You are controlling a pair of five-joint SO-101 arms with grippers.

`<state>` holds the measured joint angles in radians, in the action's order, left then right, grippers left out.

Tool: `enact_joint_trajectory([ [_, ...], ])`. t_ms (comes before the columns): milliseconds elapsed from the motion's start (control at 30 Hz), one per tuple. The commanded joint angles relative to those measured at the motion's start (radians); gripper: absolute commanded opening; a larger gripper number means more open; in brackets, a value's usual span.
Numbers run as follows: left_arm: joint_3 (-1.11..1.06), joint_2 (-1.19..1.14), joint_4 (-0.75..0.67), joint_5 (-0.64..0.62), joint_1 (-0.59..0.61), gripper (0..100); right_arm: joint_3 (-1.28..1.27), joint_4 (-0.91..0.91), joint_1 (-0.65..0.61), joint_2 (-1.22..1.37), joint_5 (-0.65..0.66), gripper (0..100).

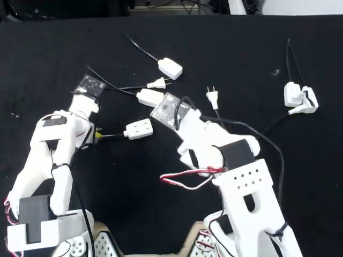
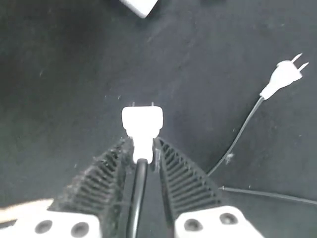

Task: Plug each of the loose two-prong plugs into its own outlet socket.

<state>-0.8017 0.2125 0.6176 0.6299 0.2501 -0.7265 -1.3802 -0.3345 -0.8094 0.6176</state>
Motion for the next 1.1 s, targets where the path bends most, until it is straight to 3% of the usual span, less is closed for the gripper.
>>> enact_joint_trajectory([
  [0,0.051,0.005,-0.068,-0.146,0.007,26,0.016,0.051,-0.043,-0.007,0.002,1.1],
  [300,-0.044,0.017,-0.074,-0.483,0.008,26,0.252,0.083,-0.083,0.285,0.255,1.1],
  [500,-0.122,0.021,-0.048,-0.552,0.033,26,0.467,0.083,-0.117,0.490,0.477,1.1],
  [667,-0.130,0.046,0.008,-0.643,0.053,26,0.547,0.089,-0.164,0.653,0.551,1.1],
  [900,-0.122,0.041,0.003,-0.671,0.054,26,0.659,0.091,-0.176,0.857,0.675,1.1],
  [1067,-0.111,0.040,-0.092,-0.698,0.085,26,0.714,0.092,-0.199,0.895,0.718,1.1],
])
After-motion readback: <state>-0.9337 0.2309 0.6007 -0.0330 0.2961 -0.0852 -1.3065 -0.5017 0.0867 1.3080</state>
